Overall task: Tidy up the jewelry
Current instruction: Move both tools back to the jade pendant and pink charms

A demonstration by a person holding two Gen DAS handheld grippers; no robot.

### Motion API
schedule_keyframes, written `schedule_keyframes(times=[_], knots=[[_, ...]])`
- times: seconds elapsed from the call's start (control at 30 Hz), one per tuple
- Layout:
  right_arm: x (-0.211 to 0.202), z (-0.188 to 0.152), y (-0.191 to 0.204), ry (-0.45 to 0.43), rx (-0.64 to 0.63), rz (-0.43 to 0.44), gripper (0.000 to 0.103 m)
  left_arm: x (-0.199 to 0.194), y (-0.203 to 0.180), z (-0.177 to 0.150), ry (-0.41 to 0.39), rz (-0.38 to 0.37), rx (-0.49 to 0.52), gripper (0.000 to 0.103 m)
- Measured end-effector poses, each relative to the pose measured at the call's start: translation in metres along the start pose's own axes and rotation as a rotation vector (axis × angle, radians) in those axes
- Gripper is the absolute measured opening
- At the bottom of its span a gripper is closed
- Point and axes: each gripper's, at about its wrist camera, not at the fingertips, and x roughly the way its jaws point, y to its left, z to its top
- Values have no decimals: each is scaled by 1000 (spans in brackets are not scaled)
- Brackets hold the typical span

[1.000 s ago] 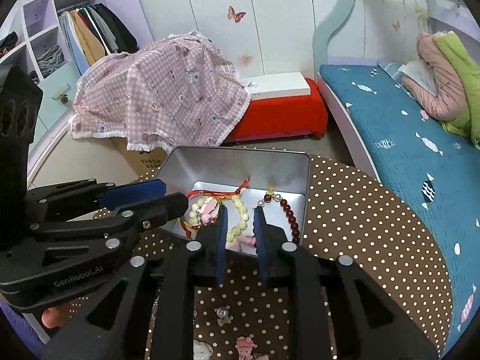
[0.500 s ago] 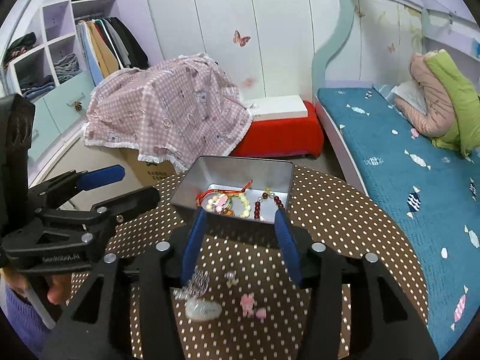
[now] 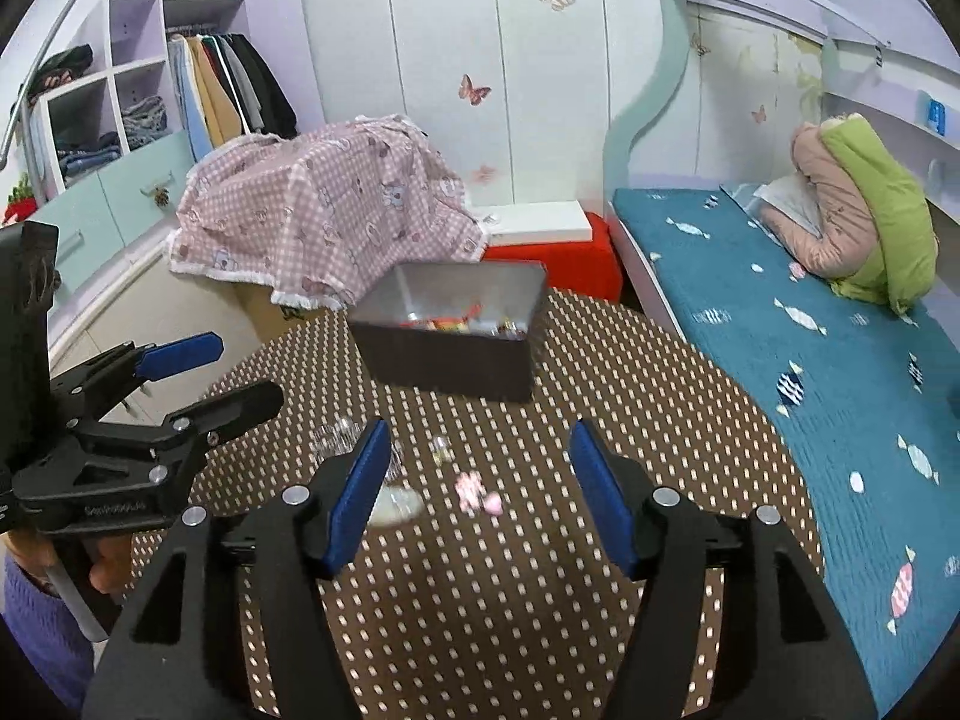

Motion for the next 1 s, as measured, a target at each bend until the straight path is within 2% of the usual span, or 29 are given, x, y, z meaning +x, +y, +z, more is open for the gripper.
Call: schedule_keyframes(times=[0.13,0.27,0.47,0.6,0.9,1.0], knots=[[2,-23,-10,34,50,24,60,16,-10,-22,74,-50,-15,85],[5,-40,-18,60,84,36,60,28,-16,-39,124,-64,-35,84],[9,-50,-24,85,104,49,60,46,-26,-55,197,-84,-31,72],[12,-53,-26,91,112,62,64,55,-30,-57,223,-86,-12,64],[15,-56,-30,93,119,88,65,79,-35,-52,244,-83,9,61],[17,-56,-31,93,121,89,65,87,-37,-48,241,-70,22,55]])
